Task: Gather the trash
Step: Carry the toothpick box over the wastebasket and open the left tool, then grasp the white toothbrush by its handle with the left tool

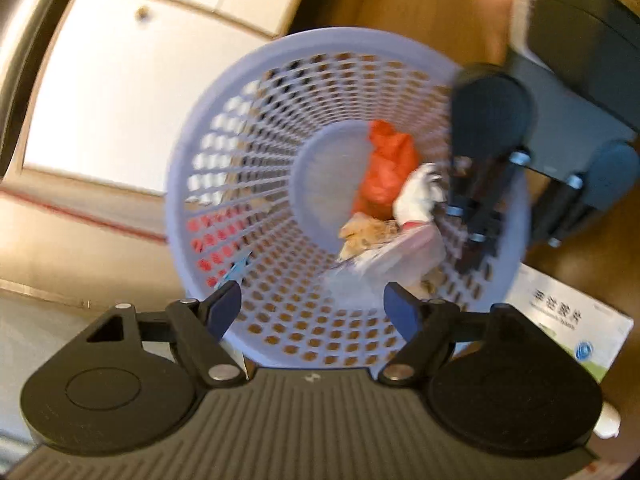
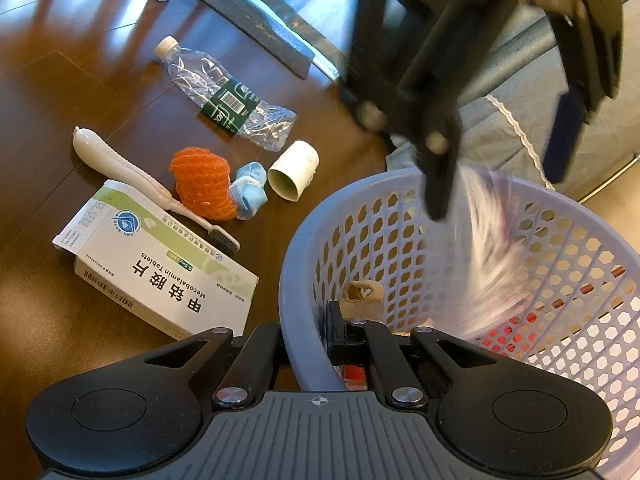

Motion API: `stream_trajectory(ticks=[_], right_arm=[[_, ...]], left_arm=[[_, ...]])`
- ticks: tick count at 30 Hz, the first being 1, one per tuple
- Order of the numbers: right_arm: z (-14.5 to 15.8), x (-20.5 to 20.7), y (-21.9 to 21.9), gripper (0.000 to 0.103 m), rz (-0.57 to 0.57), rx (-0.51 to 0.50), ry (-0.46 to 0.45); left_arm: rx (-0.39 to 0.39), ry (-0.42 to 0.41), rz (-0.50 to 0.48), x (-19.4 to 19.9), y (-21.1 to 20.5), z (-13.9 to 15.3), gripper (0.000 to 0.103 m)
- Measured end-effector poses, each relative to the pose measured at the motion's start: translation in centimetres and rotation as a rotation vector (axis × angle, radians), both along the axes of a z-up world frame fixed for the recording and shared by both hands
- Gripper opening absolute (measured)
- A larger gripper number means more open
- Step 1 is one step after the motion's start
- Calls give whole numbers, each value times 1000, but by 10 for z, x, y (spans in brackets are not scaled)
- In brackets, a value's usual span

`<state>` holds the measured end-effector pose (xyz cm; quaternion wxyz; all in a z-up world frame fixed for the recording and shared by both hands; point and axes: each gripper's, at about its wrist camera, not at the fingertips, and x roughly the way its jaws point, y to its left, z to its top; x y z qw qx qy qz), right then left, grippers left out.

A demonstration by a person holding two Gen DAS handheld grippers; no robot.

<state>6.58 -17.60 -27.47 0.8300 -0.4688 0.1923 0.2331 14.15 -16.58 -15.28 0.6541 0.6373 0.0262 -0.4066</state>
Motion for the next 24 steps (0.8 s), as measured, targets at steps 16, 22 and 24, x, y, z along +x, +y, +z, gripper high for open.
stream_trajectory(ticks=[16, 22, 24], right_arm=[[1, -2, -1, 1, -1, -4, -1], [0, -4, 0, 1, 1, -13, 0], [0, -4, 0, 1, 2, -16, 1]], left_arm=[[9, 278, 410, 5, 132, -28, 76], [-23, 474, 537, -5, 162, -44, 75], [-26, 550, 557, -8, 162, -54, 72]])
